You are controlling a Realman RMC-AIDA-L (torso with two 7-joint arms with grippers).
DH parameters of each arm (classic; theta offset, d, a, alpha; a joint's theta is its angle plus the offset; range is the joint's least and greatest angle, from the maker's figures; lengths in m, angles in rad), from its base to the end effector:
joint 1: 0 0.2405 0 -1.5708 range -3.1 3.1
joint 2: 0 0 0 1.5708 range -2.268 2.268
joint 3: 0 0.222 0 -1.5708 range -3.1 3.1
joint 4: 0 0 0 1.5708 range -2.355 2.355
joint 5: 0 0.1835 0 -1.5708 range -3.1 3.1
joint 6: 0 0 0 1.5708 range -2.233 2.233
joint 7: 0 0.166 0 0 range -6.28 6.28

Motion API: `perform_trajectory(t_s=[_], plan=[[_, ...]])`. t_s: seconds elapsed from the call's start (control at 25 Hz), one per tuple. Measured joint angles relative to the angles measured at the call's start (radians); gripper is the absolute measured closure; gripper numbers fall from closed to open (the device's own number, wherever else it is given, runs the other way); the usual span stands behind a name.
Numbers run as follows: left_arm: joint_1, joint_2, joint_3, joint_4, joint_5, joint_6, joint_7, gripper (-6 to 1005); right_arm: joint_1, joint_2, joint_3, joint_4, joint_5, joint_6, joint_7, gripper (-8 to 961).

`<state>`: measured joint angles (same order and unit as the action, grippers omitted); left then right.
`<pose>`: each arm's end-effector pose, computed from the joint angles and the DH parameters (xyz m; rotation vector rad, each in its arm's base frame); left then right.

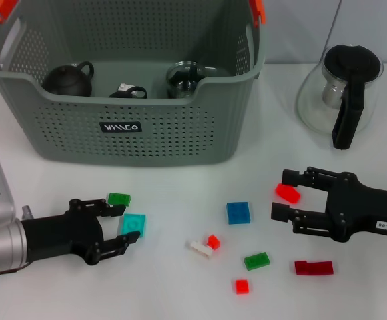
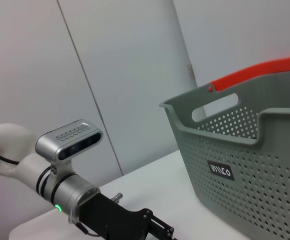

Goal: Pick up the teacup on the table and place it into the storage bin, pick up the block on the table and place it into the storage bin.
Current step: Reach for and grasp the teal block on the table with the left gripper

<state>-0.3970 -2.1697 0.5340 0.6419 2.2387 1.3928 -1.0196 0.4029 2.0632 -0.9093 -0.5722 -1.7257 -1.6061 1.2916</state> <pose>-0.2801 0.2628 -0.0359 -2.6585 -0.4859 -0.3554 0.2134 0.2644 -0.0152 -2.7329 0.6510 0.9147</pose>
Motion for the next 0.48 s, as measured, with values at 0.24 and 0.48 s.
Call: perform_trajectory(t_s=[0.24, 0.48], plan=[[0.024, 0.0, -0.006, 0.004, 0.002, -0.003, -0.007, 426, -0.006, -0.004, 0.002, 0.0, 0.0, -0.003, 0.0, 133], [0.037, -0.001, 0.0, -0.001, 0.005, 0.005, -0.007, 427, 0.001, -0.005, 0.002, 0.0, 0.0, -0.004, 0.0, 133]])
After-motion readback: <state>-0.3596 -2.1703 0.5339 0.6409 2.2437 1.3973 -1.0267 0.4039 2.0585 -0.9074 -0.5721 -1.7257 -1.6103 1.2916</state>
